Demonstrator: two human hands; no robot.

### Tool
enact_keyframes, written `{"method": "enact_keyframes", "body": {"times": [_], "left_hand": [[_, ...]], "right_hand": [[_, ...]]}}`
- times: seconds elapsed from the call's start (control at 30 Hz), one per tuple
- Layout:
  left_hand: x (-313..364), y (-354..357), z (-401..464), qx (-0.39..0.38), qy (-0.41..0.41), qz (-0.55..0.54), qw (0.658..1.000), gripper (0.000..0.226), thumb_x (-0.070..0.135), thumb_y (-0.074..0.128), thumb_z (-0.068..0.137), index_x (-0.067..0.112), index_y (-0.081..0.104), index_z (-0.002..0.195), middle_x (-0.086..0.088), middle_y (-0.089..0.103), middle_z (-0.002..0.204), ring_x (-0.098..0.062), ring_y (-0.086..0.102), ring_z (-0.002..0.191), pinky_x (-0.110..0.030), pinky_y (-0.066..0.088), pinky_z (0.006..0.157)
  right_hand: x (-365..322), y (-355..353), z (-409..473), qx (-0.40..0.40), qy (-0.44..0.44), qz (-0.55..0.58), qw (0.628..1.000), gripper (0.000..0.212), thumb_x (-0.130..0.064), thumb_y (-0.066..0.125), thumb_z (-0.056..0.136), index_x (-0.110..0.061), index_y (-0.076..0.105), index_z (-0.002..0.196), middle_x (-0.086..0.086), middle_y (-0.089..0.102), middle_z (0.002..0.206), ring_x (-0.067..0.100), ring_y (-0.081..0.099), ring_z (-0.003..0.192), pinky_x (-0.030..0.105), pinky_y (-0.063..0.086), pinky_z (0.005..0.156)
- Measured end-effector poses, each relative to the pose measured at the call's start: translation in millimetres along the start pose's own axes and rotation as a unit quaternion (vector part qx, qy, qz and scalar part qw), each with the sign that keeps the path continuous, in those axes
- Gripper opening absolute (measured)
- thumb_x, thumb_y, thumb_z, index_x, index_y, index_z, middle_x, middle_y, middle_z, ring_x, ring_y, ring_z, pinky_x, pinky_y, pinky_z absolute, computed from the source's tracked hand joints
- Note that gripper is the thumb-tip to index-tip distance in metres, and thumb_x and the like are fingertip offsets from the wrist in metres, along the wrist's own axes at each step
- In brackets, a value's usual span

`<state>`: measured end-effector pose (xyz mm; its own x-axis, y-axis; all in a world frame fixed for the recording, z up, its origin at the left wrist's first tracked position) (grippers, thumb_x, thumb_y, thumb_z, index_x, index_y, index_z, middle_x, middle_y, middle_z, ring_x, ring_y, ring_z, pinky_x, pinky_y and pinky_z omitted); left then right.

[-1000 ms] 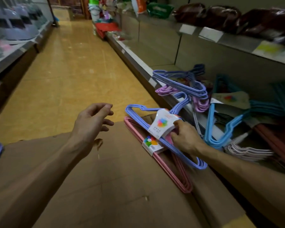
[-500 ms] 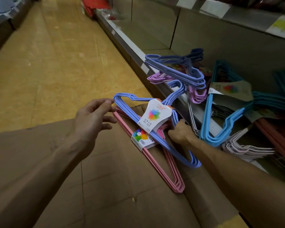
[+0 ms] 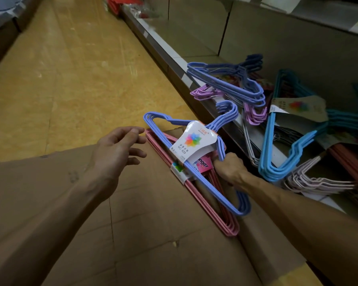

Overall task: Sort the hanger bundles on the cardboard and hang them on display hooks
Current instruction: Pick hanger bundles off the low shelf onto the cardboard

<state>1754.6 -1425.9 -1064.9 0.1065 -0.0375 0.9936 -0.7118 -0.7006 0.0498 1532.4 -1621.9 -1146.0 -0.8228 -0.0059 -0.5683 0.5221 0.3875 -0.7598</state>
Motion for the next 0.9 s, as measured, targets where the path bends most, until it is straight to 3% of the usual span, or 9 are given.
{"method": "enact_keyframes", "body": {"times": [0.13,0.3,0.4,0.5,0.6,0.77,0.9], "left_hand": [[13,-17,-5,0.014,0.008,0.006,1.0,0.017,0.022,0.053,0.1,0.019,0.07,0.098,0.006,0.068,0.078,-0.014,0.062,0.061,-0.022,0.045,0.053],[37,-38,-17,0.022,0.026,0.017,0.999,0.017,0.023,0.054,0.1,0.019,0.071,0.1,0.0,0.067,0.086,-0.016,0.062,0.062,-0.027,0.046,0.059],[49,-51,-25,0.024,0.031,0.028,0.999,0.017,0.023,0.054,0.1,0.019,0.07,0.1,0.002,0.067,0.085,-0.015,0.062,0.062,-0.027,0.045,0.059],[58,-66,-32,0.031,0.043,0.052,0.997,0.016,0.022,0.053,0.1,0.02,0.069,0.1,0.002,0.068,0.083,-0.016,0.061,0.065,-0.028,0.046,0.06],[65,-80,-37,0.043,0.052,0.09,0.994,0.015,0.024,0.055,0.099,0.023,0.069,0.098,0.006,0.069,0.083,-0.018,0.063,0.071,-0.031,0.048,0.066],[76,-94,-41,0.057,0.069,0.168,0.982,0.022,0.032,0.058,0.097,0.02,0.069,0.111,0.001,0.071,0.108,-0.015,0.064,0.096,-0.032,0.048,0.087],[84,-98,-44,0.057,0.077,0.224,0.97,0.05,0.042,0.058,0.096,0.014,0.057,0.137,0.002,0.061,0.131,-0.011,0.057,0.113,-0.029,0.042,0.097]], "right_hand": [[-12,2,-21,-0.016,-0.047,-0.017,0.999,0.019,-0.029,0.054,0.086,-0.016,0.058,0.072,0.008,0.063,0.074,0.027,0.061,0.062,0.037,0.055,0.058],[-52,10,-59,-0.072,-0.16,-0.011,0.984,0.03,-0.019,0.056,0.098,-0.021,0.049,0.069,-0.005,0.046,0.059,0.009,0.04,0.051,0.013,0.029,0.038],[-71,20,-76,-0.096,-0.186,-0.02,0.978,0.024,-0.016,0.058,0.094,-0.019,0.05,0.072,0.001,0.052,0.064,0.013,0.047,0.054,0.02,0.039,0.048],[-86,34,-94,-0.117,-0.21,-0.044,0.97,0.017,-0.025,0.058,0.094,-0.009,0.061,0.094,0.008,0.058,0.077,0.018,0.052,0.064,0.029,0.042,0.058],[-102,48,-115,-0.137,-0.254,-0.055,0.956,0.011,-0.024,0.059,0.092,-0.014,0.056,0.09,0.003,0.053,0.075,0.016,0.05,0.066,0.032,0.042,0.061],[-125,67,-149,-0.174,-0.306,-0.061,0.934,0.012,-0.029,0.059,0.092,-0.023,0.053,0.085,0.004,0.054,0.076,0.019,0.054,0.069,0.043,0.052,0.07],[-138,83,-176,-0.21,-0.332,-0.049,0.919,0.008,-0.028,0.06,0.094,-0.023,0.055,0.09,-0.001,0.053,0.076,0.014,0.052,0.068,0.037,0.05,0.067]]}}
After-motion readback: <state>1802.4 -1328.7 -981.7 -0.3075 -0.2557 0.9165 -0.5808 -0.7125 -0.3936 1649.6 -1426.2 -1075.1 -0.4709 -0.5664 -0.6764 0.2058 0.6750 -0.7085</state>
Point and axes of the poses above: each hand's wrist, its own z-axis towards the middle knuckle, its own y-axis out of the palm, x = y × z, the point moved 6 cm from there along z, towards the middle knuckle
